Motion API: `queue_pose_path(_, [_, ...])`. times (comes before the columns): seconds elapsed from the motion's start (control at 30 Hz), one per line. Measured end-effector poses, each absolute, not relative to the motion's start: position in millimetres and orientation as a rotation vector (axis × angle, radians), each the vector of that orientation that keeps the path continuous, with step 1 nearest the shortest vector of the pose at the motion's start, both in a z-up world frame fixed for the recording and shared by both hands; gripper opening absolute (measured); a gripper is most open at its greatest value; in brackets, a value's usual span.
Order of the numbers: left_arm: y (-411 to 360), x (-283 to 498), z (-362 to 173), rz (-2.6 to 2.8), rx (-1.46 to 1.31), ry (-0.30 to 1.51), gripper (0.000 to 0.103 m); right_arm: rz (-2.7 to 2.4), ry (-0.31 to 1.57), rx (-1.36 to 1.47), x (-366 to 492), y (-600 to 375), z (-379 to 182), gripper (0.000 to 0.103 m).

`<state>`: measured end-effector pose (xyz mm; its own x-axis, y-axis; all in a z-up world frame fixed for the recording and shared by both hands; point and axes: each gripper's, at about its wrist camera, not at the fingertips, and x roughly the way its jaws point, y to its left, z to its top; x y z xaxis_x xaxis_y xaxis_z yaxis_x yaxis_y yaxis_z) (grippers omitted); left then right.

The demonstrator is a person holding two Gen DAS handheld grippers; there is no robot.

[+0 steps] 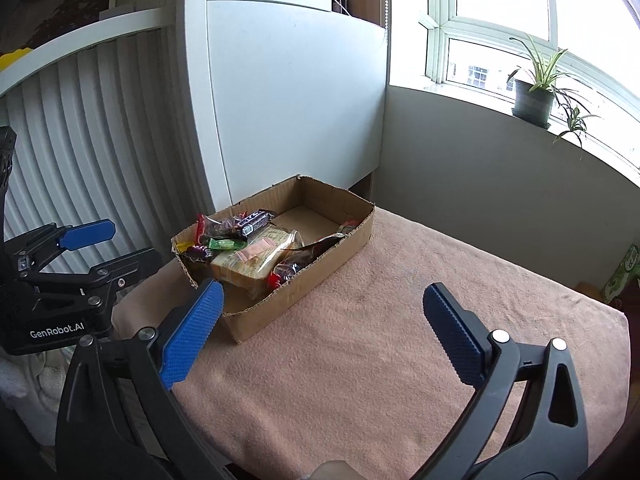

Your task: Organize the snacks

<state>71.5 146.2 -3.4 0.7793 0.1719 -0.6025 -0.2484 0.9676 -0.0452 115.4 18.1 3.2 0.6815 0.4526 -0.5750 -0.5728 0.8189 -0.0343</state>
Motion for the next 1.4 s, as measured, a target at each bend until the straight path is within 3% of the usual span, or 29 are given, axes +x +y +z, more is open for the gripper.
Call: queue_pose_path(1.4, [136.1, 56.0, -11.6, 0.257, -0.139, 0.661, 0.081, 0.539, 0.635, -0.205, 108.7, 1.2, -12.1, 0.102])
